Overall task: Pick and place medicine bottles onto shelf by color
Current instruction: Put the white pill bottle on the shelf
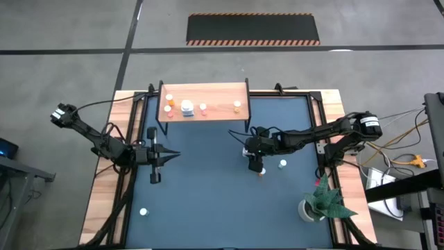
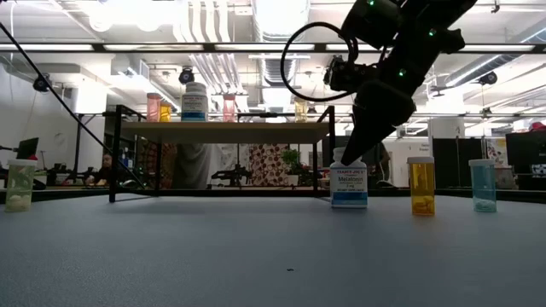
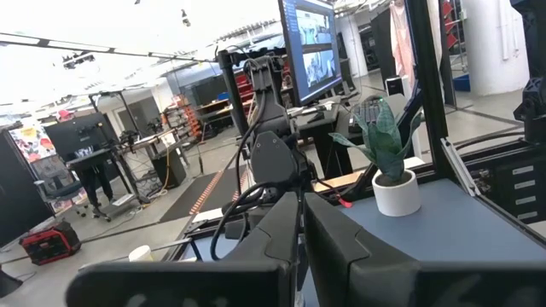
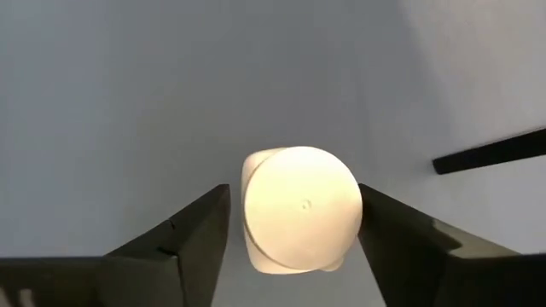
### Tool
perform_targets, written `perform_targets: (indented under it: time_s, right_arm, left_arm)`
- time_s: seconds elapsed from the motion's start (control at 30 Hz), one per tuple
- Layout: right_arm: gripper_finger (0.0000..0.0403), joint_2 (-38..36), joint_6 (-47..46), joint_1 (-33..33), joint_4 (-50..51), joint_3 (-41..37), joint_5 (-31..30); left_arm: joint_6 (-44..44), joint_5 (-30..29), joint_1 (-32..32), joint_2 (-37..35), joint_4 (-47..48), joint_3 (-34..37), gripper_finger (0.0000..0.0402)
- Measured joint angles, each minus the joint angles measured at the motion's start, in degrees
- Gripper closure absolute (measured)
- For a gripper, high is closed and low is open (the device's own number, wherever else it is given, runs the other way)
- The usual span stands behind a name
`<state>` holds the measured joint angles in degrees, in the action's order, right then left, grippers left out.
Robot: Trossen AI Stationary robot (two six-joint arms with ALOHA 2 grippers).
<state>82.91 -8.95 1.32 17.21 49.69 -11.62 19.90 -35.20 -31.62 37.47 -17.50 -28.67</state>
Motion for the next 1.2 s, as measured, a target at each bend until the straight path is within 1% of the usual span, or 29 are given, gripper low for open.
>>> perform_targets:
  time_s: [0.17, 0.27, 0.4, 0.53, 0.63, 0.7, 0.9, 1.1, 1.2]
  right_arm:
    - [0.0222, 0.0, 0.0, 0.0, 0.0, -0.3, 0.0]
    - [0.0241, 0.0, 0.0, 0.0, -0.1, -0.3, 0.1]
    - [0.0237, 0.0, -0.5, 0.0, 0.0, -0.2, 0.3]
    - [0.0223, -0.1, -3.2, 0.0, 1.8, 2.7, 5.2]
    - [0.0222, -0.2, -4.0, 0.3, 5.1, 7.4, 9.0]
    - [0.0224, -0.2, -4.0, 0.8, 8.8, 11.4, 10.1]
    - [0.0226, -0.2, -1.9, 1.4, 17.6, 24.9, 10.2]
    - [0.0227, -0.3, 2.6, 0.4, 18.7, 36.5, 10.1]
    - [0.0227, 0.8, 4.5, 0.0, 19.7, 41.8, 10.1]
  left_arm:
    - [0.0, 0.0, 0.0, 0.0, 0.0, 0.0, 0.0396]
    - [0.0, 0.0, 0.0, 0.0, 0.0, 0.0, 0.0396]
    - [0.0, 0.0, 0.0, 0.0, 0.0, 0.0, 0.0396]
    - [0.0, 0.0, 0.0, 0.0, 0.0, 0.0, 0.0396]
    - [0.0, 0.0, 0.0, 0.0, 0.0, 0.0, 0.0396]
    - [0.0, 0.0, 0.0, 0.0, 0.0, 0.0, 0.0396]
    - [0.0, 0.0, 0.0, 0.0, 0.0, 0.0, 0.0396]
    - [0.0, 0.0, 0.0, 0.0, 0.0, 0.0, 0.0396]
    - [0.0, 0.0, 0.0, 0.0, 0.0, 0.0, 0.0396]
